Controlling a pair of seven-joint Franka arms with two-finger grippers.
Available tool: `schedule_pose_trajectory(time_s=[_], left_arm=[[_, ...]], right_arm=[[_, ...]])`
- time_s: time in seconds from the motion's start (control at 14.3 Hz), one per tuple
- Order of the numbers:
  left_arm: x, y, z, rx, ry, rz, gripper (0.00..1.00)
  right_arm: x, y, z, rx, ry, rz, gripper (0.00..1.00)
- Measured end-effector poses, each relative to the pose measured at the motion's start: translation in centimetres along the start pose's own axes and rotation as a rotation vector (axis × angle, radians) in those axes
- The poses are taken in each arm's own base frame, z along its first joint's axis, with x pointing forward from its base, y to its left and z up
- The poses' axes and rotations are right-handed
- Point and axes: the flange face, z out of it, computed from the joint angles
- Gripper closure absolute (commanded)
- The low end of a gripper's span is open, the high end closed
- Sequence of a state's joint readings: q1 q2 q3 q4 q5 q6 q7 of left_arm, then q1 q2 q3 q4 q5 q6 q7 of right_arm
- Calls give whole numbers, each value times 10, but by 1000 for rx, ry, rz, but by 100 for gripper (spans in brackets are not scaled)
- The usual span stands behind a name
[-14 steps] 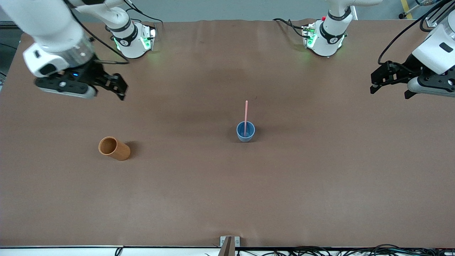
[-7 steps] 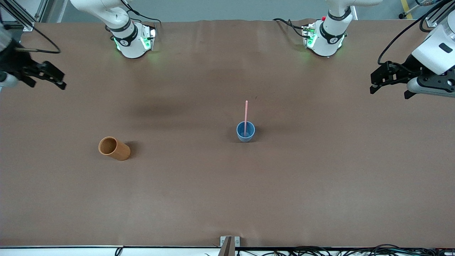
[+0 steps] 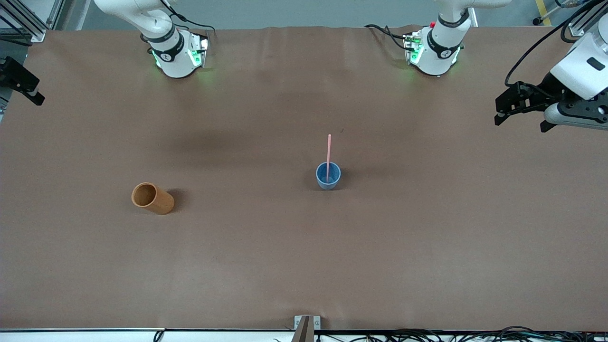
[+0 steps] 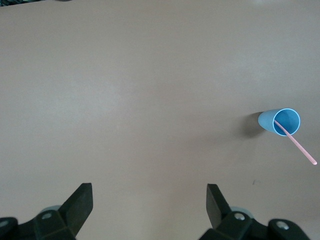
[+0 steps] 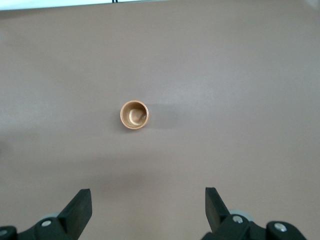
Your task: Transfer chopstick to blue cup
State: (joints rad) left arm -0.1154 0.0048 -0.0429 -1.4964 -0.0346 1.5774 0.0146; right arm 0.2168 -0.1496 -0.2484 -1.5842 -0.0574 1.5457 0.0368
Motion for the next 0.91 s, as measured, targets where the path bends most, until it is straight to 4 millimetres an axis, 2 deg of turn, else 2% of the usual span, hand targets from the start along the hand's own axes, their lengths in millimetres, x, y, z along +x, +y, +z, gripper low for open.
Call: schedule_pose_trajectory(time_s=[0.28,0.91], left_arm=[[0,0,0,0,1,0,0],[0,0,0,0,1,0,0]], right_arm=[[22,-8,10,-21,-32,-2,0],[23,-13,12,-23,-107,-9,0]])
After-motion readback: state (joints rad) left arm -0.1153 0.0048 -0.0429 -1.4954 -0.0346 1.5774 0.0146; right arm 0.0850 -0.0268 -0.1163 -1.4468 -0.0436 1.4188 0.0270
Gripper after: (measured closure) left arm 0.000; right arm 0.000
